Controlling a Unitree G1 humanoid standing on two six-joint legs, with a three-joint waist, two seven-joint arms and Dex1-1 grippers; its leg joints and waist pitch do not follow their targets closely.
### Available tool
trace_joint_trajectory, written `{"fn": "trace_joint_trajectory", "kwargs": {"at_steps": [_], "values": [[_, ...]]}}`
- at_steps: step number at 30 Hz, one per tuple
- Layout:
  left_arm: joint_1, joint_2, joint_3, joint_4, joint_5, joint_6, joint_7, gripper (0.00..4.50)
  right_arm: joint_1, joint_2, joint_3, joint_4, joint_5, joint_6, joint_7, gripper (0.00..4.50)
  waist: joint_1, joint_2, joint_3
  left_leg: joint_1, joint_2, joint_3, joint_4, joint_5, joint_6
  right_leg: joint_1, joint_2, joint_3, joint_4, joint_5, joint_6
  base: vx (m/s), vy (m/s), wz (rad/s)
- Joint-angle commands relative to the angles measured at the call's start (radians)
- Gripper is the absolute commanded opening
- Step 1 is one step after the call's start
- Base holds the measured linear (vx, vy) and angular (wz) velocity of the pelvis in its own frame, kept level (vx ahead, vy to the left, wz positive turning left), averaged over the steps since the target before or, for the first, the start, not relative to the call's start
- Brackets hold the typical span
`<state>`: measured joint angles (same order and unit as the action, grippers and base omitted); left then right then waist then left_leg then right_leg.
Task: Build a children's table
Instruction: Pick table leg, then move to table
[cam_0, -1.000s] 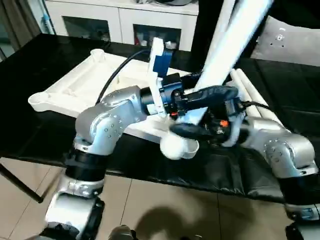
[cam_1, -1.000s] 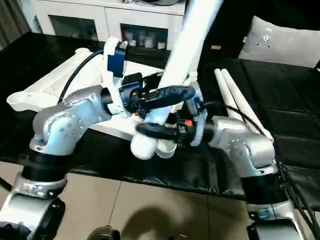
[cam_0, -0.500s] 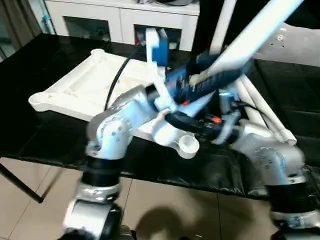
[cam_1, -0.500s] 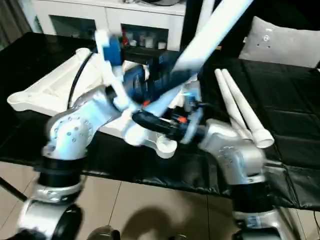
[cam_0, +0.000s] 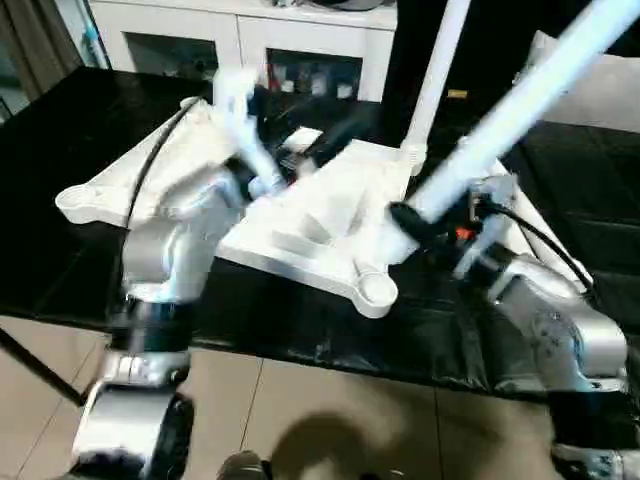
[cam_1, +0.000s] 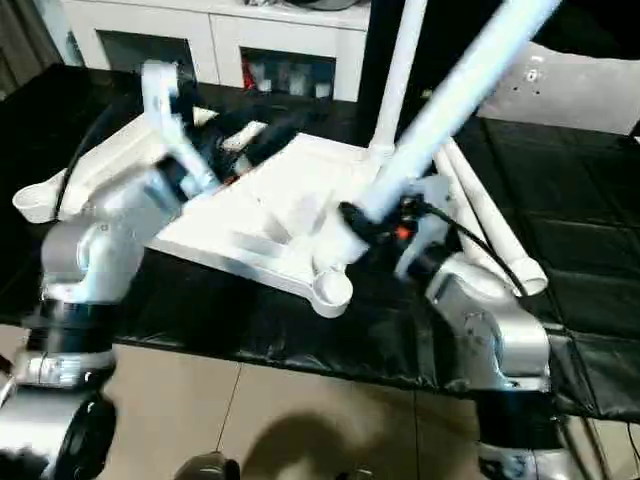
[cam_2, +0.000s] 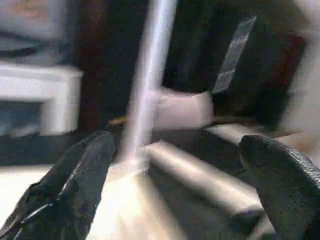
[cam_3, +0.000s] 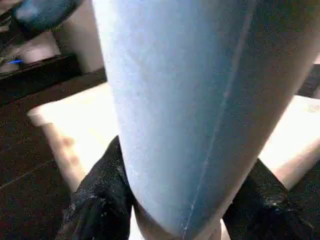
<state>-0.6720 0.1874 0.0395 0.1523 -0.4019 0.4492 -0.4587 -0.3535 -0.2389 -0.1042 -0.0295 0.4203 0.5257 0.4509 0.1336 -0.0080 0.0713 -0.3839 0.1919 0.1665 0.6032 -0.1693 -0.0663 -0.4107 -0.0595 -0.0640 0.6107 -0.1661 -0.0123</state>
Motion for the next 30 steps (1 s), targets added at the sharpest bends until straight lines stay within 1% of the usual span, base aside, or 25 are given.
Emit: {"fn": "trace_joint_trajectory", "kwargs": {"at_steps": [1,2,3,4,5,6,7,8,9,10,12,13,14,15,16,18,21,22,23,24,25,26,27,29,30], "values": [[0.037,0.01,-0.022,-0.005,0.059,0.004,0.07,4.5,0.008,-0.004,-0.008,-0.027,-0.049,-0.008,-0.07,1.88,-0.011,0.009,-0.077,0.019,0.029,-0.011,-0.071,-0.17,-0.031,0.053,-0.068,0.042,-0.063,-0.167,-0.134,0.0,0.0,0.0],[0.086,0.017,-0.025,-0.035,0.085,0.025,0.114,4.5,0.023,0.006,-0.005,-0.049,-0.043,0.044,-0.098,1.88,-0.013,0.006,-0.076,0.017,0.029,-0.01,-0.071,-0.166,-0.028,0.054,-0.067,0.043,-0.063,-0.158,-0.138,0.0,0.0,0.0],[0.086,0.017,-0.025,-0.035,0.085,0.025,0.114,4.5,0.023,0.006,-0.005,-0.049,-0.043,0.044,-0.098,1.88,-0.015,0.004,-0.075,0.017,0.028,-0.009,-0.071,-0.161,-0.024,0.056,-0.067,0.044,-0.063,-0.152,-0.141,0.0,0.0,0.0],[0.149,0.016,-0.008,-0.078,0.111,0.019,0.155,4.5,0.049,0.021,-0.005,-0.097,-0.043,0.065,-0.13,1.88,-0.02,0.0,-0.079,0.015,0.027,-0.008,-0.07,-0.155,-0.012,0.059,-0.068,0.045,-0.063,-0.153,-0.142,0.0,0.0,0.0],[0.179,0.014,0.003,-0.105,0.122,0.012,0.171,4.5,0.061,0.023,0.0,-0.121,-0.056,0.058,-0.142,1.88,-0.021,-0.001,-0.079,0.012,0.029,-0.009,-0.071,-0.145,-0.008,0.061,-0.07,0.045,-0.061,-0.143,-0.143,0.0,0.0,0.0],[0.179,0.014,0.003,-0.105,0.122,0.012,0.171,4.5,0.061,0.023,0.0,-0.121,-0.056,0.058,-0.142,1.88,-0.024,0.003,-0.077,0.011,0.029,-0.008,-0.07,-0.136,0.001,0.057,-0.068,0.045,-0.063,-0.134,-0.144,0.0,0.0,0.0],[0.239,0.01,0.014,-0.166,0.167,0.013,0.222,4.5,0.076,0.025,0.021,-0.149,-0.127,-0.012,-0.179,1.88,-0.025,0.002,-0.078,0.012,0.029,-0.008,-0.07,-0.137,0.0,0.057,-0.068,0.044,-0.062,-0.137,-0.145,0.0,0.0,0.0],[0.268,0.004,0.025,-0.198,0.173,0.023,0.242,4.5,0.081,0.031,0.026,-0.149,-0.153,-0.069,-0.184,1.88,-0.031,-0.002,-0.071,0.007,0.03,-0.007,-0.073,-0.142,-0.002,0.057,-0.068,0.044,-0.066,-0.153,-0.139,0.0,0.0,0.0],[0.287,0.0,0.029,-0.217,0.175,0.025,0.26,4.5,0.084,0.037,0.03,-0.149,-0.168,-0.107,-0.191,1.88,-0.03,0.0,-0.072,0.009,0.031,-0.007,-0.072,-0.158,-0.005,0.054,-0.072,0.044,-0.066,-0.174,-0.138,0.0,0.0,0.0],[0.328,-0.013,0.054,-0.261,0.148,0.027,0.271,4.5,0.093,0.084,0.002,-0.157,-0.14,-0.13,-0.228,1.88,-0.038,0.004,-0.066,0.013,0.027,-0.005,-0.074,-0.204,-0.008,0.048,-0.069,0.045,-0.077,-0.262,-0.121,0.0,0.0,0.0],[0.367,-0.005,0.052,-0.291,0.169,-0.031,0.275,4.5,0.099,0.123,-0.034,-0.164,-0.102,-0.133,-0.256,1.88,-0.047,0.005,-0.059,0.016,0.027,-0.008,-0.08,-0.27,-0.004,0.042,-0.067,0.043,-0.09,-0.359,-0.096,0.0,0.0,0.0],[0.383,0.005,0.044,-0.303,0.188,-0.049,0.277,4.5,0.101,0.126,-0.041,-0.162,-0.107,-0.145,-0.269,1.88,-0.048,0.004,-0.059,0.017,0.027,-0.01,-0.081,-0.284,-0.005,0.04,-0.066,0.042,-0.093,-0.382,-0.084,0.0,0.0,0.0],[0.407,0.019,0.034,-0.317,0.201,-0.054,0.273,4.5,0.108,0.135,-0.051,-0.172,-0.116,-0.156,-0.294,1.88,-0.052,0.009,-0.056,0.021,0.029,-0.012,-0.084,-0.306,-0.012,0.035,-0.062,0.042,-0.095,-0.403,-0.065,0.0,0.0,0.0],[0.42,0.021,0.033,-0.323,0.201,-0.055,0.272,4.5,0.113,0.139,-0.057,-0.183,-0.121,-0.134,-0.318,1.88,-0.052,0.017,-0.056,0.022,0.029,-0.014,-0.084,-0.317,-0.018,0.033,-0.061,0.042,-0.096,-0.407,-0.057,0.0,0.0,0.0],[0.432,0.02,0.036,-0.329,0.196,-0.055,0.269,4.5,0.12,0.145,-0.062,-0.197,-0.12,-0.102,-0.342,1.88,-0.054,0.016,-0.056,0.024,0.026,-0.013,-0.085,-0.333,-0.029,0.031,-0.057,0.042,-0.097,-0.406,-0.042,0.0,0.0,0.0],[0.466,0.008,0.044,-0.346,0.196,-0.048,0.281,4.5,0.171,0.132,-0.066,-0.227,-0.029,-0.014,-0.26,1.88,-0.056,0.017,-0.056,0.027,0.024,-0.013,-0.085,-0.356,-0.022,0.03,-0.053,0.043,-0.099,-0.403,-0.037,0.0,0.0,0.0],[0.475,0.0,0.043,-0.361,0.194,-0.041,0.284,4.5,0.197,0.127,-0.05,-0.237,-0.054,-0.037,-0.258,1.88,-0.054,0.014,-0.057,0.018,0.025,-0.014,-0.086,-0.343,-0.024,0.034,-0.059,0.043,-0.101,-0.4,-0.032,0.0,0.0,0.0],[0.477,-0.004,0.042,-0.37,0.197,-0.036,0.289,4.5,0.205,0.13,-0.043,-0.238,-0.059,-0.043,-0.258,1.88,-0.053,0.009,-0.059,0.016,0.025,-0.014,-0.085,-0.328,-0.022,0.034,-0.062,0.043,-0.098,-0.407,-0.035,0.0,0.0,0.0],[0.481,-0.008,0.042,-0.379,0.197,-0.03,0.296,4.5,0.21,0.135,-0.037,-0.234,-0.068,-0.055,-0.254,1.88,-0.054,0.01,-0.059,0.017,0.025,-0.014,-0.085,-0.331,-0.022,0.033,-0.062,0.043,-0.099,-0.413,-0.036,0.0,0.0,0.0],[0.486,-0.009,0.04,-0.388,0.201,-0.022,0.301,4.5,0.213,0.138,-0.023,-0.225,-0.081,-0.061,-0.251,1.88,-0.056,0.005,-0.054,0.012,0.026,-0.015,-0.087,-0.333,-0.022,0.034,-0.063,0.042,-0.1,-0.421,-0.035,0.0,0.0,0.0],[0.494,-0.005,0.035,-0.395,0.203,-0.02,0.306,4.5,0.215,0.135,-0.005,-0.216,-0.094,-0.071,-0.257,1.88,-0.056,0.006,-0.054,0.013,0.025,-0.015,-0.086,-0.331,-0.021,0.033,-0.063,0.043,-0.1,-0.425,-0.033,0.0,0.0,0.0],[0.501,-0.001,0.031,-0.399,0.201,-0.018,0.303,4.5,0.22,0.128,0.01,-0.225,-0.103,-0.068,-0.262,1.88,-0.058,0.019,-0.052,0.012,0.022,-0.013,-0.085,-0.333,-0.016,0.031,-0.067,0.046,-0.102,-0.43,-0.033,0.0,0.0,0.0],[0.504,0.001,0.03,-0.399,0.2,-0.019,0.301,4.5,0.224,0.123,0.018,-0.234,-0.108,-0.061,-0.264,1.88,-0.059,0.012,-0.053,0.008,0.017,-0.009,-0.082,-0.318,0.003,0.036,-0.076,0.053,-0.104,-0.439,-0.037,0.0,0.0,0.0],[0.507,-0.003,0.034,-0.39,0.197,-0.027,0.3,4.5,0.24,0.12,0.029,-0.253,-0.11,-0.034,-0.265,1.88,-0.054,0.012,-0.054,0.001,0.014,-0.004,-0.076,-0.27,0.043,0.043,-0.095,0.066,-0.108,-0.449,-0.057,0.0,0.0,0.0],[0.508,-0.006,0.036,-0.387,0.196,-0.028,0.3,4.5,0.245,0.121,0.03,-0.257,-0.11,-0.03,-0.265,1.88,-0.053,0.024,-0.062,0.05,0.018,0.037,-0.036,-0.26,0.018,-0.006,-0.067,0.116,-0.133,-0.494,-0.037,0.0,0.0,0.0]]}}
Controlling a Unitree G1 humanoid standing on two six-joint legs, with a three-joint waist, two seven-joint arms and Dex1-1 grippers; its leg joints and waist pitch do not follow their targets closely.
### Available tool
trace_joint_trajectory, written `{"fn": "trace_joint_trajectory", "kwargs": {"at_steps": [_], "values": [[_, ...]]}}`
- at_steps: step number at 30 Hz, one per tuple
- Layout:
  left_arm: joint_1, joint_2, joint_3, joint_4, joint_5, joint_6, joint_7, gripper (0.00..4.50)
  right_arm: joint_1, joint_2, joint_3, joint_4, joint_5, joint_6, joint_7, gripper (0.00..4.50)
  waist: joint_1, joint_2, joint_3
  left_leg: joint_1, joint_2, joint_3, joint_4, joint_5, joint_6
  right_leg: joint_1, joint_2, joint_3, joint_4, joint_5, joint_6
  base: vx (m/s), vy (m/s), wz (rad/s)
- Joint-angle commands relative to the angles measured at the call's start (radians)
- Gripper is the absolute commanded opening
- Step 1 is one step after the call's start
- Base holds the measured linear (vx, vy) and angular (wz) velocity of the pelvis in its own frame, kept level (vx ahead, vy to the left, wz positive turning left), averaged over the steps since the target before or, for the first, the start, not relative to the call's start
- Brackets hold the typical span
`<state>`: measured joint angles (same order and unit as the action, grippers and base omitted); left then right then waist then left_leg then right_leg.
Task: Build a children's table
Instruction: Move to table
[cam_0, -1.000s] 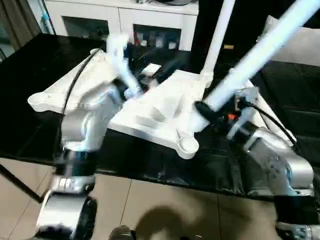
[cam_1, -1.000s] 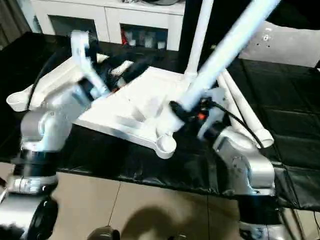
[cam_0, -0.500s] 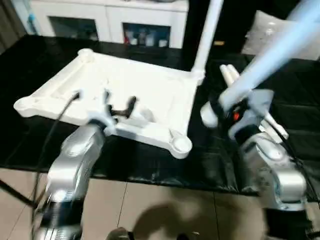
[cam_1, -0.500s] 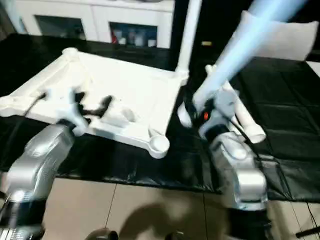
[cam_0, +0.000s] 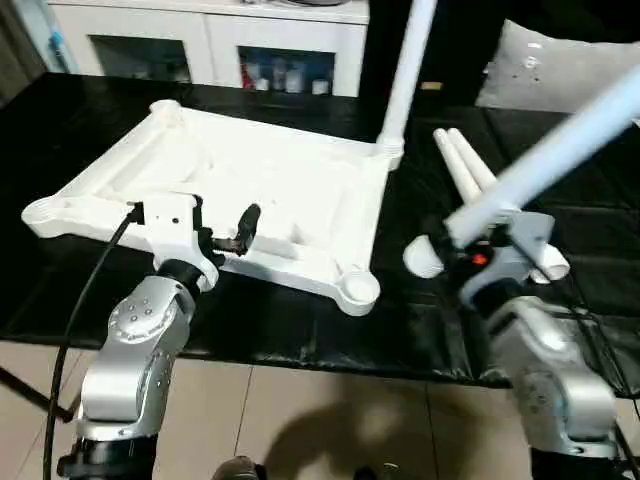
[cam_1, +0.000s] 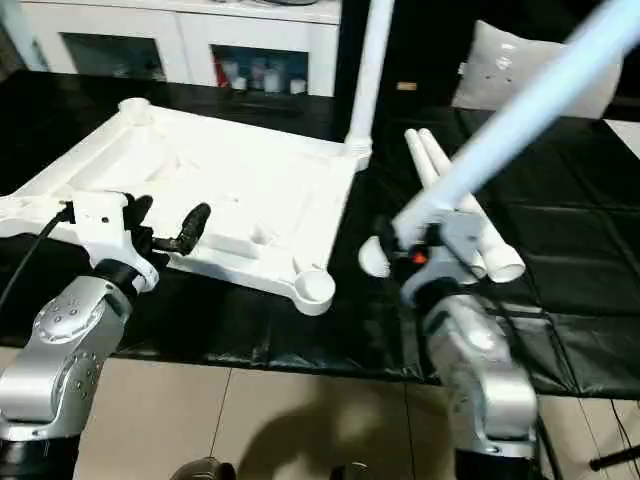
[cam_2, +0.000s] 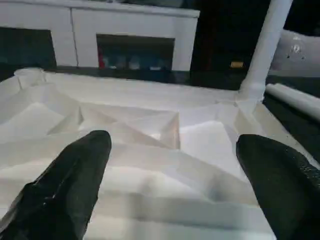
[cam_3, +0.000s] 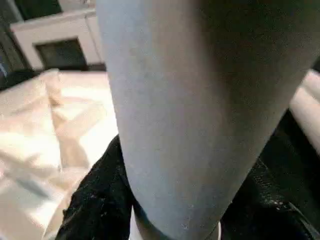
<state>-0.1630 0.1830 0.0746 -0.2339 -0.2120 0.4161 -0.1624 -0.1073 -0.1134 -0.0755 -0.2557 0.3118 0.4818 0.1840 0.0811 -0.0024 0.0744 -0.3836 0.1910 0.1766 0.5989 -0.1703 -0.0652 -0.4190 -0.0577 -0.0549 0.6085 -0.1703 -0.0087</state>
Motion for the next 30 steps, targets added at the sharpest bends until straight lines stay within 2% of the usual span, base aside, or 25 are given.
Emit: {"fn": "trace_joint_trajectory", "kwargs": {"at_steps": [1,2,3,4,5,6,7,9,11,12,14,15,16,17,19,20,22,23,24,25,26,27,28,29,30], "values": [[-0.002,-0.005,0.001,0.002,0.008,0.003,0.006,4.5,0.004,0.004,-0.005,-0.033,0.008,0.014,-0.001,1.88,0.005,0.0,-0.062,0.05,0.011,0.029,-0.027,-0.283,-0.002,0.006,-0.062,0.117,-0.121,-0.51,-0.032,-0.006,0.028,-0.24],[-0.003,-0.007,-0.001,0.001,0.011,0.005,0.009,4.5,0.006,0.009,-0.009,-0.034,0.016,0.014,-0.001,1.88,0.019,-0.006,-0.059,0.039,0.005,0.032,-0.026,-0.299,-0.019,0.013,-0.05,0.148,-0.118,-0.532,-0.024,-0.019,0.049,-0.45],[-0.004,-0.009,-0.003,-0.002,0.012,0.009,0.011,4.5,0.007,0.014,-0.012,-0.034,0.02,0.013,-0.001,1.88,0.017,-0.019,-0.06,0.04,0.002,0.037,-0.022,-0.31,-0.016,0.01,-0.039,0.156,-0.116,-0.533,-0.017,-0.019,0.049,-0.45],[-0.003,-0.009,-0.004,-0.009,0.012,0.013,0.013,4.5,0.0,0.01,-0.01,-0.025,0.015,0.012,0.002,1.88,0.023,-0.01,-0.055,0.001,0.013,0.008,-0.063,-0.276,0.072,0.032,-0.071,0.128,-0.103,-0.471,-0.041,-0.001,0.077,-0.3],[-0.002,-0.009,-0.005,-0.015,0.012,0.018,0.014,4.5,-0.005,0.005,-0.005,-0.017,0.01,0.01,0.003,1.88,0.019,-0.008,-0.061,0.013,0.015,0.011,-0.059,-0.27,0.099,0.023,-0.075,0.12,-0.105,-0.457,-0.045,0.012,0.101,-0.04],[0.001,-0.007,-0.006,-0.02,0.013,0.023,0.016,4.5,-0.013,0.0,0.001,-0.004,0.005,0.006,0.007,1.88,0.007,-0.011,-0.063,0.012,0.01,0.016,-0.054,-0.237,0.145,0.026,-0.077,0.117,-0.102,-0.381,-0.072,0.012,0.101,-0.04],[0.006,-0.003,-0.008,-0.025,0.017,0.025,0.017,4.5,-0.019,-0.003,0.006,0.006,0.002,0.002,0.007,1.88,0.006,-0.009,-0.063,0.008,0.011,0.013,-0.055,-0.223,0.162,0.03,-0.082,0.115,-0.101,-0.357,-0.086,0.0,0.103,0.07],[0.013,0.003,-0.005,-0.031,0.017,0.027,0.015,4.5,-0.022,-0.001,0.006,0.011,0.004,0.002,0.005,1.88,0.002,-0.002,-0.064,0.012,0.015,0.015,-0.053,-0.188,0.217,0.028,-0.089,0.108,-0.103,-0.3,-0.13,-0.011,0.096,0.04],[0.009,0.006,0.002,-0.027,0.013,0.028,0.012,4.5,-0.016,0.004,0.005,0.002,0.004,0.008,0.002,1.88,0.003,-0.002,-0.059,0.021,0.014,0.018,-0.054,-0.218,0.227,0.021,-0.092,0.107,-0.111,-0.308,-0.136,-0.008,0.094,0.07],[0.006,0.007,0.005,-0.021,0.013,0.027,0.011,4.5,-0.011,0.006,0.008,-0.002,0.001,0.007,0.0,1.88,0.005,0.0,-0.059,0.02,0.014,0.015,-0.056,-0.224,0.231,0.025,-0.101,0.108,-0.115,-0.311,-0.134,-0.009,0.096,0.08],[-0.001,0.008,0.003,-0.012,0.019,0.024,0.011,4.5,-0.004,0.009,0.012,-0.008,0.0,0.008,-0.003,1.88,0.004,0.003,-0.06,0.021,0.013,0.012,-0.063,-0.227,0.24,0.026,-0.104,0.102,-0.116,-0.308,-0.128,-0.01,0.097,0.07],[-0.002,0.009,0.002,-0.011,0.02,0.023,0.011,4.5,-0.003,0.01,0.013,-0.009,0.0,0.009,-0.004,1.88,0.002,0.004,-0.057,0.033,0.014,0.014,-0.069,-0.246,0.244,0.014,-0.097,0.097,-0.119,-0.317,-0.12,-0.01,0.096,0.09],[-0.006,0.006,-0.002,-0.01,0.021,0.024,0.014,4.5,-0.004,0.009,0.012,-0.008,0.001,0.009,-0.004,1.88,-0.002,0.009,-0.055,0.037,0.012,0.012,-0.078,-0.264,0.244,0.015,-0.091,0.089,-0.12,-0.323,-0.113,-0.014,0.094,0.1],[-0.01,0.004,-0.003,-0.011,0.021,0.028,0.016,4.5,-0.006,0.008,0.012,-0.008,0.002,0.01,-0.004,1.88,-0.004,0.011,-0.056,0.038,0.012,0.012,-0.082,-0.269,0.243,0.017,-0.089,0.085,-0.119,-0.32,-0.109,-0.018,0.099,0.04],[-0.009,0.002,-0.012,-0.019,0.025,0.034,0.016,4.5,-0.017,0.006,0.007,0.005,0.001,0.007,-0.004,1.88,-0.008,0.007,-0.05,0.036,0.007,0.013,-0.093,-0.295,0.238,0.018,-0.085,0.074,-0.12,-0.317,-0.089,-0.021,0.099,0.02],[-0.004,0.004,-0.015,-0.025,0.026,0.035,0.013,4.5,-0.022,0.008,0.005,0.011,0.001,0.006,-0.006,1.88,-0.011,0.005,-0.05,0.035,0.005,0.01,-0.097,-0.318,0.231,0.021,-0.089,0.07,-0.123,-0.328,-0.073,-0.029,0.096,0.0],[0.002,0.008,-0.015,-0.029,0.026,0.038,0.009,4.5,-0.026,0.015,0.0,0.01,0.011,0.013,-0.007,1.88,-0.017,0.002,-0.044,0.036,0.0,0.007,-0.1,-0.399,0.202,0.016,-0.104,0.073,-0.137,-0.385,-0.039,-0.032,0.094,0.01],[0.001,0.01,-0.012,-0.025,0.026,0.037,0.008,4.5,-0.024,0.02,-0.002,0.003,0.025,0.029,-0.005,1.88,-0.02,0.017,-0.047,0.098,0.009,0.042,-0.068,-0.428,0.111,-0.038,-0.08,0.107,-0.155,-0.436,-0.012,-0.058,0.09,-0.11],[0.0,0.01,-0.012,-0.024,0.026,0.037,0.008,4.5,-0.024,0.02,-0.001,0.002,0.024,0.029,-0.004,1.88,-0.026,0.002,-0.033,0.12,0.001,0.044,-0.063,-0.579,0.025,-0.061,-0.043,0.085,-0.161,-0.505,0.031,-0.058,0.09,-0.11],[-0.001,0.011,-0.011,-0.02,0.026,0.036,0.007,4.5,-0.02,0.02,0.003,-0.004,0.022,0.03,-0.004,1.88,-0.033,0.008,-0.032,0.122,0.005,0.047,-0.075,-0.635,0.002,-0.059,-0.028,0.069,-0.151,-0.493,0.037,-0.058,0.077,-0.4],[-0.004,0.012,-0.01,-0.016,0.027,0.035,0.007,4.5,-0.015,0.019,0.008,-0.01,0.017,0.023,-0.001,1.88,-0.038,0.014,-0.026,0.116,0.017,0.077,-0.103,-0.727,-0.017,-0.07,0.016,0.016,-0.115,-0.461,0.037,-0.06,0.081,-0.48],[-0.008,0.009,-0.011,-0.011,0.026,0.034,0.007,4.5,-0.008,0.015,0.015,-0.017,0.008,0.011,0.001,1.88,-0.042,0.023,-0.024,0.051,0.045,0.092,-0.179,-0.815,-0.005,-0.014,0.016,-0.04,-0.008,-0.353,0.01,-0.06,0.081,-0.48],[-0.008,0.007,-0.012,-0.011,0.024,0.034,0.007,4.5,-0.006,0.012,0.017,-0.019,0.005,0.01,0.001,1.88,-0.025,0.042,-0.031,0.015,0.067,0.106,-0.225,-0.841,-0.01,0.05,-0.021,-0.08,0.118,-0.162,-0.028,-0.085,0.062,-0.42],[-0.007,0.004,-0.015,-0.013,0.024,0.035,0.011,4.5,-0.007,0.01,0.016,-0.017,0.005,0.009,0.002,1.88,-0.016,0.04,-0.022,0.011,0.069,0.125,-0.238,-0.849,-0.017,0.049,-0.026,-0.082,0.12,-0.15,-0.039,-0.099,-0.001,-0.31],[-0.005,0.001,-0.017,-0.015,0.026,0.03,0.013,4.5,-0.008,0.009,0.014,-0.013,0.006,0.008,0.003,1.88,0.002,0.019,-0.026,-0.025,0.045,0.085,-0.229,-0.799,-0.045,0.108,-0.059,-0.03,0.094,-0.225,-0.01,-0.099,-0.001,-0.31]]}}
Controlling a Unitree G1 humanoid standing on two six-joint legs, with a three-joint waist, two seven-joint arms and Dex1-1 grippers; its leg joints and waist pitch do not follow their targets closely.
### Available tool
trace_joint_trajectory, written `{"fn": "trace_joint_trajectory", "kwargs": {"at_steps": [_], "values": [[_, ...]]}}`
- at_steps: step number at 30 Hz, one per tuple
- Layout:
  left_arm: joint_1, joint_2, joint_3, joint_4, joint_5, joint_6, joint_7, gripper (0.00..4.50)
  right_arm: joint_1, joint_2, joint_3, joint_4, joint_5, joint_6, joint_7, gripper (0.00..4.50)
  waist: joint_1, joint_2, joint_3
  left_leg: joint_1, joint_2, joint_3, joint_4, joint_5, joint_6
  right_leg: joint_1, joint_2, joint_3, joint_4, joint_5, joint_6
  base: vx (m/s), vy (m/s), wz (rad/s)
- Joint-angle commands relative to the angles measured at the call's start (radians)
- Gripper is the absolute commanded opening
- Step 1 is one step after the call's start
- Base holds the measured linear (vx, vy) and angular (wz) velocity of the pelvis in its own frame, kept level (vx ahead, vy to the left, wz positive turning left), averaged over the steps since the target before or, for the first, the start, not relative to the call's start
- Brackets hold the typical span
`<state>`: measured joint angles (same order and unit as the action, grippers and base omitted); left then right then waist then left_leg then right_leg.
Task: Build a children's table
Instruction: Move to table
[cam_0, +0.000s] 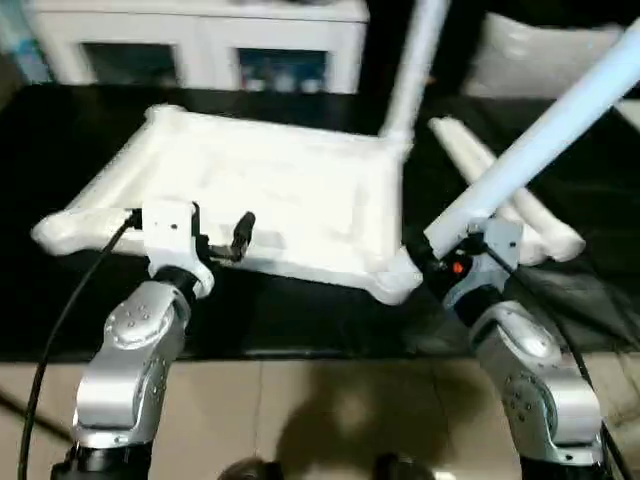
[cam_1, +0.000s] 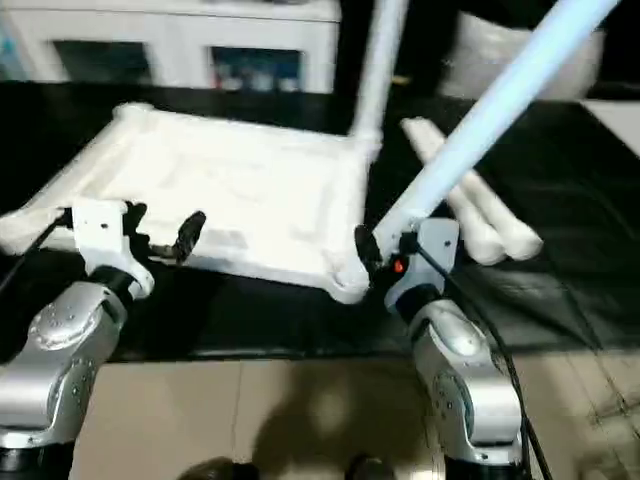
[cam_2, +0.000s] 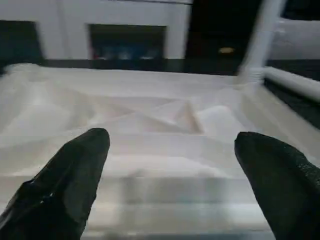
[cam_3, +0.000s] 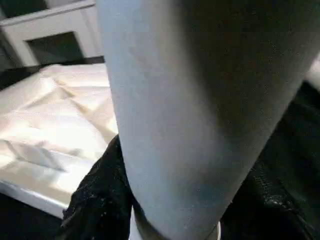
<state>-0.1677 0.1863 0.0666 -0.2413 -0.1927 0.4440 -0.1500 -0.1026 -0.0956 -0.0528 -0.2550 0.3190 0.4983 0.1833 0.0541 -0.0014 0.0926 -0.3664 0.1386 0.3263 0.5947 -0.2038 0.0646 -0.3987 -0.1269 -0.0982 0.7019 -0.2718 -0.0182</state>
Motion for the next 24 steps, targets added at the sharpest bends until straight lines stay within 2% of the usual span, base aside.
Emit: {"fn": "trace_joint_trajectory", "kwargs": {"at_steps": [1,2,3,4,5,6,7,8,9,10,11,12,13,15,16,17,18,19,20,21,22,23,24], "values": [[0.01,0.001,-0.02,-0.019,0.014,0.022,0.005,4.5,-0.021,-0.009,-0.015,0.0,0.002,-0.011,0.008,1.88,0.02,-0.063,-0.078,0.038,0.066,-0.115,-0.052,-0.478,-0.189,0.004,-0.124,0.109,-0.154,-0.548,0.043,0.0,0.0,0.0],[0.014,0.003,-0.025,-0.023,0.02,0.028,0.007,4.5,-0.023,-0.009,-0.017,0.004,0.003,-0.011,0.008,1.88,0.031,-0.052,-0.068,0.033,0.016,-0.178,0.081,-0.234,-0.119,-0.008,-0.196,0.171,-0.242,-0.668,0.052,0.075,-0.054,-0.08],[0.017,0.006,-0.028,-0.024,0.025,0.027,0.007,4.5,-0.025,-0.01,-0.017,0.006,0.003,-0.011,0.009,1.88,0.032,-0.025,-0.058,-0.067,-0.025,-0.262,0.1,-0.01,-0.078,0.088,-0.169,0.177,-0.215,-0.627,0.023,0.075,-0.054,-0.08],[0.021,0.009,-0.032,-0.025,0.03,0.021,0.005,4.5,-0.027,-0.011,-0.016,0.009,0.002,-0.011,0.011,1.88,0.039,-0.006,-0.05,-0.056,0.033,-0.268,0.018,0.006,-0.112,0.072,-0.117,0.113,-0.18,-0.466,-0.066,0.059,-0.006,-0.19],[0.025,0.011,-0.035,-0.027,0.031,0.012,-0.002,4.5,-0.029,-0.011,-0.015,0.011,0.002,-0.01,0.012,1.88,0.034,0.005,-0.056,-0.035,0.046,-0.263,-0.025,0.018,-0.125,0.057,-0.051,0.079,-0.158,-0.335,-0.098,0.0,0.0,0.0],[0.029,0.013,-0.038,-0.027,0.034,0.01,-0.005,4.5,-0.03,-0.013,-0.012,0.011,0.003,-0.007,0.015,1.88,0.01,0.022,-0.068,0.005,0.093,-0.289,-0.042,0.002,-0.125,0.026,0.001,0.074,-0.109,-0.052,-0.13,0.0,0.0,0.0],[0.032,0.013,-0.039,-0.022,0.035,0.003,-0.006,4.5,-0.029,-0.014,-0.007,0.008,0.005,-0.004,0.018,1.88,-0.002,0.028,-0.076,0.005,0.093,-0.297,-0.042,0.049,-0.118,0.036,-0.001,0.073,-0.096,0.069,-0.146,0.0,0.0,0.0],[0.031,0.004,-0.032,-0.012,0.031,-0.006,-0.001,4.5,-0.023,-0.017,0.0,-0.001,0.002,0.0,0.02,1.88,-0.003,0.038,-0.079,0.007,0.077,-0.283,-0.03,0.123,-0.097,0.036,-0.001,0.071,-0.102,0.197,-0.177,0.0,0.0,0.0],[0.028,-0.004,-0.025,-0.007,0.028,-0.011,0.008,4.5,-0.019,-0.019,0.004,-0.005,0.002,0.001,0.024,1.88,-0.005,0.031,-0.073,-0.005,0.071,-0.272,-0.03,0.12,-0.083,0.046,-0.012,0.077,-0.11,0.246,-0.205,0.0,0.0,0.0],[0.026,-0.01,-0.02,-0.005,0.027,-0.013,0.015,4.5,-0.017,-0.021,0.007,-0.007,0.001,0.001,0.026,1.88,-0.005,0.027,-0.07,-0.013,0.07,-0.268,-0.034,0.091,-0.076,0.055,-0.02,0.079,-0.114,0.244,-0.216,0.0,0.0,0.0],[0.023,-0.023,-0.01,-0.002,0.02,-0.016,0.026,4.5,-0.015,-0.028,0.012,-0.008,-0.001,0.002,0.03,1.88,-0.003,0.025,-0.069,-0.021,0.068,-0.262,-0.041,0.01,-0.064,0.067,-0.035,0.084,-0.12,0.212,-0.233,0.0,0.0,0.0],[0.022,-0.027,-0.007,-0.002,0.017,-0.016,0.028,4.5,-0.014,-0.031,0.014,-0.007,-0.004,0.002,0.031,1.88,-0.004,0.02,-0.063,-0.025,0.071,-0.26,-0.049,-0.074,-0.058,0.071,-0.043,0.088,-0.129,0.149,-0.238,0.0,0.0,0.0],[0.022,-0.027,-0.007,-0.003,0.019,-0.018,0.03,4.5,-0.015,-0.034,0.017,-0.006,-0.006,-0.001,0.035,1.88,-0.005,0.021,-0.06,-0.025,0.073,-0.259,-0.051,-0.106,-0.06,0.07,-0.045,0.09,-0.133,0.113,-0.24,0.0,0.0,0.0],[0.024,-0.024,-0.011,-0.005,0.018,-0.021,0.025,4.5,-0.021,-0.039,0.018,-0.001,-0.008,-0.006,0.043,1.88,-0.008,0.014,-0.054,-0.018,0.074,-0.256,-0.06,-0.225,-0.062,0.07,-0.049,0.093,-0.15,-0.049,-0.22,0.0,0.0,0.0],[0.027,-0.015,-0.022,-0.012,0.022,-0.022,0.015,4.5,-0.028,-0.041,0.018,0.006,-0.011,-0.009,0.048,1.88,-0.01,0.007,-0.042,-0.01,0.074,-0.252,-0.067,-0.331,-0.079,0.068,-0.052,0.096,-0.166,-0.224,-0.194,0.0,0.0,0.0],[0.03,-0.013,-0.027,-0.017,0.026,-0.024,0.01,4.5,-0.031,-0.043,0.019,0.01,-0.011,-0.011,0.05,1.88,-0.01,0.006,-0.038,-0.002,0.072,-0.251,-0.07,-0.394,-0.092,0.066,-0.052,0.096,-0.175,-0.337,-0.174,0.0,0.0,0.0],[0.032,-0.012,-0.029,-0.019,0.028,-0.025,0.009,4.5,-0.034,-0.046,0.021,0.013,-0.013,-0.013,0.053,1.88,-0.012,0.006,-0.039,0.013,0.069,-0.247,-0.072,-0.458,-0.106,0.064,-0.05,0.094,-0.194,-0.495,-0.133,0.0,0.0,0.0],[0.033,-0.013,-0.03,-0.021,0.029,-0.025,0.008,4.5,-0.036,-0.048,0.023,0.015,-0.014,-0.014,0.056,1.88,-0.015,0.007,-0.033,0.018,0.068,-0.247,-0.075,-0.486,-0.108,0.061,-0.045,0.091,-0.2,-0.543,-0.119,0.0,0.0,0.0],[0.033,-0.014,-0.03,-0.021,0.032,-0.026,0.007,4.5,-0.038,-0.05,0.025,0.016,-0.013,-0.014,0.058,1.88,-0.019,0.004,-0.032,0.03,0.063,-0.24,-0.082,-0.514,-0.103,0.069,-0.034,0.082,-0.216,-0.597,-0.098,0.0,0.0,0.0],[0.033,-0.013,-0.032,-0.021,0.033,-0.029,0.003,4.5,-0.04,-0.052,0.027,0.015,-0.011,-0.013,0.061,1.88,-0.022,0.007,-0.032,0.039,0.061,-0.235,-0.086,-0.523,-0.092,0.077,-0.026,0.075,-0.222,-0.609,-0.094,0.0,0.0,0.0],[0.033,-0.012,-0.035,-0.021,0.034,-0.032,-0.002,4.5,-0.04,-0.055,0.029,0.013,-0.01,-0.012,0.063,1.88,-0.024,0.008,-0.033,0.043,0.061,-0.231,-0.093,-0.495,-0.075,0.085,-0.022,0.074,-0.228,-0.565,-0.104,0.0,0.0,0.0],[0.033,-0.011,-0.037,-0.021,0.035,-0.034,-0.003,4.5,-0.04,-0.057,0.029,0.011,-0.009,-0.011,0.065,1.88,-0.024,0.009,-0.036,0.041,0.062,-0.23,-0.097,-0.468,-0.066,0.094,-0.02,0.073,-0.226,-0.522,-0.113,0.073,0.009,-0.01],[0.033,-0.01,-0.039,-0.021,0.037,-0.036,-0.005,4.5,-0.039,-0.059,0.03,0.01,-0.009,-0.011,0.068,1.88,-0.025,0.011,-0.043,0.037,0.063,-0.226,-0.103,-0.393,-0.043,0.108,-0.014,0.073,-0.218,-0.41,-0.139,0.073,0.009,-0.01]]}}
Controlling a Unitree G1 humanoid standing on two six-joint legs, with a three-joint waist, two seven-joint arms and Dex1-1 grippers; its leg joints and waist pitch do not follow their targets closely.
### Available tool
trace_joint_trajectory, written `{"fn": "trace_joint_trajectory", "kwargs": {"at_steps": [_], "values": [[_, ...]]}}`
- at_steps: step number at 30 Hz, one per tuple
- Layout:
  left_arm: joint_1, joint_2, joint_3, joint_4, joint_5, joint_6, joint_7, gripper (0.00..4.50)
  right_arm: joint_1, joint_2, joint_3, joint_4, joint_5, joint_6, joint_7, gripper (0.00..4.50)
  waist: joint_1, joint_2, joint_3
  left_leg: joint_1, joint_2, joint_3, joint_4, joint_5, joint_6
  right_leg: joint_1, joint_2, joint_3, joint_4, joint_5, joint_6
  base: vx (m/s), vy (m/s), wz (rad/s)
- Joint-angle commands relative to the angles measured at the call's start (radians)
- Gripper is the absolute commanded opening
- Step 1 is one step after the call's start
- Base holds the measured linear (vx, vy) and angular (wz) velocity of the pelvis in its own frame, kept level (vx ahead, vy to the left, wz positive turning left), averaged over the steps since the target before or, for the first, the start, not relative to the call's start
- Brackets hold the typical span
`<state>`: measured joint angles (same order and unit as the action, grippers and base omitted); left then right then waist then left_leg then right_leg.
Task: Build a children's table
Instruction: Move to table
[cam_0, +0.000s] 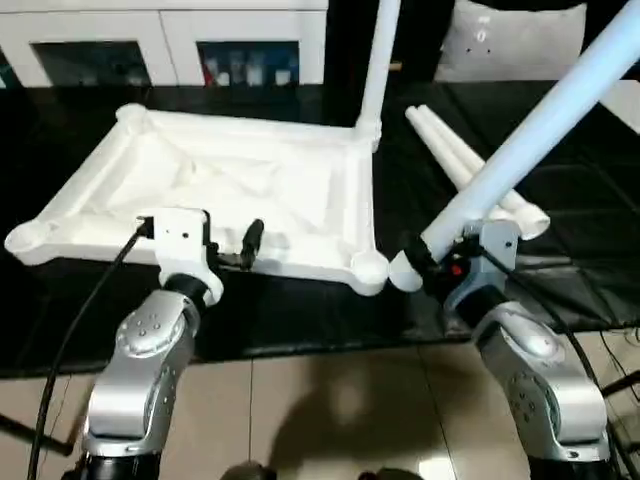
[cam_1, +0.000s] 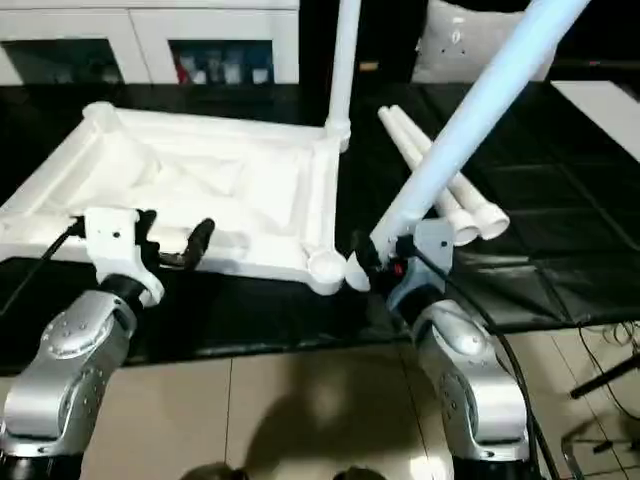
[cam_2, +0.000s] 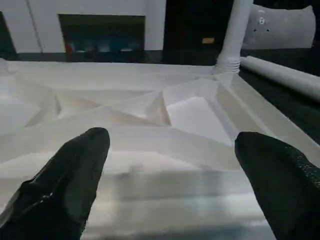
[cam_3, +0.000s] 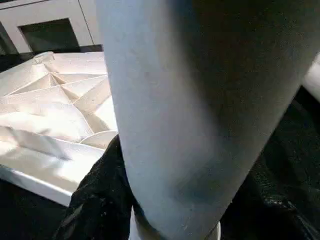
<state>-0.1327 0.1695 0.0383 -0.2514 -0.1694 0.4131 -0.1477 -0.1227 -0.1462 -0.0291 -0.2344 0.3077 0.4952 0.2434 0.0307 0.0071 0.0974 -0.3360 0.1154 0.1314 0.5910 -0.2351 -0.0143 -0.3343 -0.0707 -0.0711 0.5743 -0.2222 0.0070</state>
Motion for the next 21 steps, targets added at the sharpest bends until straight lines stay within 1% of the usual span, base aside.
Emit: {"fn": "trace_joint_trajectory", "kwargs": {"at_steps": [1,2,3,4,5,6,7,8,9,10,11,12,13,14,15,16,17,18,19,20,21], "values": [[-0.003,0.008,-0.015,-0.01,0.015,-0.009,-0.009,4.5,-0.018,-0.013,0.007,-0.014,0.0,-0.008,0.014,1.88,-0.001,0.003,-0.049,0.008,0.087,-0.029,-0.101,-0.331,0.05,0.045,-0.066,0.045,-0.087,-0.411,-0.178,0.091,0.015,-0.02],[-0.004,0.009,-0.019,-0.01,0.016,-0.009,-0.01,4.5,-0.017,-0.017,0.008,-0.015,-0.003,-0.009,0.018,1.88,-0.002,0.003,-0.055,0.013,0.086,-0.026,-0.099,-0.27,0.081,0.047,-0.061,0.044,-0.076,-0.318,-0.212,0.111,0.018,0.01],[-0.004,0.01,-0.02,-0.01,0.017,-0.009,-0.01,4.5,-0.017,-0.02,0.008,-0.015,-0.005,-0.01,0.021,1.88,-0.002,0.003,-0.067,0.011,0.078,-0.022,-0.088,-0.164,0.128,0.058,-0.058,0.041,-0.061,-0.193,-0.247,0.111,0.018,0.01],[-0.007,0.009,-0.022,-0.009,0.017,-0.01,-0.01,4.5,-0.019,-0.024,0.009,-0.013,-0.007,-0.015,0.025,1.88,0.0,0.001,-0.076,0.008,0.065,-0.017,-0.072,-0.044,0.19,0.067,-0.055,0.039,-0.046,-0.076,-0.273,0.124,0.019,0.0],[-0.014,0.008,-0.026,-0.006,0.019,-0.011,-0.01,4.5,-0.024,-0.031,0.01,-0.009,-0.009,-0.021,0.034,1.88,0.001,-0.003,-0.078,0.007,0.059,-0.015,-0.066,0.011,0.224,0.069,-0.054,0.039,-0.04,-0.028,-0.284,0.124,0.018,0.0],[-0.015,0.007,-0.027,-0.007,0.019,-0.013,-0.012,4.5,-0.027,-0.034,0.01,-0.008,-0.007,-0.022,0.04,1.88,0.005,-0.004,-0.082,-0.002,0.045,-0.013,-0.052,0.105,0.288,0.08,-0.051,0.04,-0.029,0.04,-0.295,0.124,0.018,0.0],[-0.017,0.007,-0.028,-0.008,0.019,-0.014,-0.013,4.5,-0.03,-0.035,0.01,-0.008,-0.006,-0.022,0.043,1.88,0.007,-0.005,-0.083,-0.003,0.04,-0.012,-0.046,0.139,0.312,0.082,-0.049,0.041,-0.026,0.061,-0.299,0.121,0.019,0.03],[-0.017,0.006,-0.028,-0.009,0.018,-0.014,-0.014,4.5,-0.032,-0.036,0.011,-0.008,-0.005,-0.022,0.046,1.88,0.008,-0.005,-0.086,0.002,0.038,-0.016,-0.039,0.2,0.349,0.08,-0.041,0.037,-0.014,0.095,-0.303,0.112,0.018,0.03],[-0.018,0.006,-0.028,-0.008,0.019,-0.013,-0.014,4.5,-0.033,-0.039,0.012,-0.008,-0.006,-0.023,0.05,1.88,0.003,-0.004,-0.087,0.021,0.044,-0.028,-0.036,0.263,0.389,0.065,-0.027,0.025,0.001,0.11,-0.295,0.112,0.018,0.03],[-0.019,0.006,-0.029,-0.008,0.02,-0.014,-0.015,4.5,-0.034,-0.043,0.013,-0.007,-0.007,-0.023,0.053,1.88,-0.006,-0.002,-0.089,0.058,0.057,-0.052,-0.033,0.331,0.442,0.035,-0.014,0.013,0.019,0.102,-0.262,0.105,0.007,0.02],[-0.019,0.006,-0.031,-0.007,0.023,-0.014,-0.015,4.5,-0.036,-0.048,0.016,-0.006,-0.01,-0.025,0.058,1.88,-0.011,0.0,-0.09,0.087,0.068,-0.067,-0.029,0.36,0.468,0.01,-0.011,0.009,0.03,0.093,-0.236,0.092,-0.008,0.06],[-0.02,0.007,-0.032,-0.006,0.024,-0.015,-0.015,4.5,-0.036,-0.051,0.018,-0.005,-0.011,-0.026,0.062,1.88,-0.023,0.002,-0.089,0.158,0.109,-0.113,-0.018,0.409,0.512,-0.065,-0.014,0.007,0.055,0.021,-0.16,0.092,-0.008,0.06],[-0.021,0.007,-0.032,-0.005,0.025,-0.015,-0.015,4.5,-0.037,-0.054,0.019,-0.004,-0.012,-0.027,0.066,1.88,-0.037,-0.006,-0.098,0.188,0.127,-0.138,-0.012,0.452,0.535,-0.094,-0.022,0.014,0.071,0.003,-0.109,0.068,-0.027,0.09],[-0.023,0.008,-0.035,-0.005,0.028,-0.016,-0.014,4.5,-0.039,-0.057,0.018,-0.002,-0.011,-0.028,0.07,1.88,-0.031,-0.011,-0.071,0.176,0.132,-0.132,-0.014,0.394,0.527,-0.118,-0.048,0.04,0.07,-0.033,-0.06,0.0,0.0,0.0],[-0.024,0.009,-0.037,-0.005,0.029,-0.017,-0.014,4.5,-0.04,-0.057,0.017,-0.001,-0.009,-0.028,0.071,1.88,-0.02,-0.038,-0.072,0.09,0.04,-0.059,0.014,0.272,0.439,-0.023,-0.068,0.081,0.023,0.08,-0.091,0.0,0.0,0.0],[-0.024,0.009,-0.038,-0.005,0.029,-0.017,-0.014,4.5,-0.041,-0.058,0.016,-0.001,-0.008,-0.029,0.071,1.88,0.017,-0.059,-0.055,-0.065,-0.038,-0.009,0.091,0.057,0.336,0.132,-0.139,0.192,-0.042,0.152,-0.203,0.066,-0.029,0.13],[-0.024,0.009,-0.038,-0.006,0.03,-0.016,-0.014,4.5,-0.042,-0.059,0.015,0.0,-0.008,-0.029,0.071,1.88,0.036,-0.059,-0.07,-0.106,-0.01,-0.023,0.129,0.007,0.271,0.182,-0.182,0.218,-0.043,0.185,-0.253,0.078,-0.037,-0.03],[-0.023,0.009,-0.039,-0.006,0.031,-0.016,-0.014,4.5,-0.043,-0.059,0.014,0.002,-0.008,-0.03,0.071,1.88,0.044,-0.054,-0.06,-0.14,0.012,-0.038,0.14,0.013,0.151,0.188,-0.171,0.181,-0.03,0.23,-0.283,0.078,-0.037,-0.03],[-0.023,0.009,-0.039,-0.006,0.031,-0.016,-0.014,4.5,-0.043,-0.059,0.014,0.002,-0.008,-0.03,0.071,1.88,0.052,-0.04,-0.051,-0.124,0.019,-0.042,0.116,0.037,0.103,0.162,-0.149,0.152,-0.038,0.211,-0.294,0.057,-0.032,-0.13],[-0.022,0.009,-0.04,-0.007,0.032,-0.016,-0.014,4.5,-0.044,-0.059,0.013,0.004,-0.012,-0.032,0.073,1.88,0.044,-0.02,-0.043,-0.114,0.038,-0.041,0.048,0.11,0.078,0.144,-0.094,0.093,-0.045,0.092,-0.302,0.073,0.018,-0.04],[-0.021,0.009,-0.04,-0.009,0.032,-0.016,-0.014,4.5,-0.044,-0.059,0.013,0.005,-0.013,-0.035,0.074,1.88,0.035,0.033,-0.045,-0.043,0.071,-0.04,-0.027,0.094,0.078,0.114,-0.048,0.031,-0.058,-0.093,-0.245,0.073,0.018,-0.04]]}}
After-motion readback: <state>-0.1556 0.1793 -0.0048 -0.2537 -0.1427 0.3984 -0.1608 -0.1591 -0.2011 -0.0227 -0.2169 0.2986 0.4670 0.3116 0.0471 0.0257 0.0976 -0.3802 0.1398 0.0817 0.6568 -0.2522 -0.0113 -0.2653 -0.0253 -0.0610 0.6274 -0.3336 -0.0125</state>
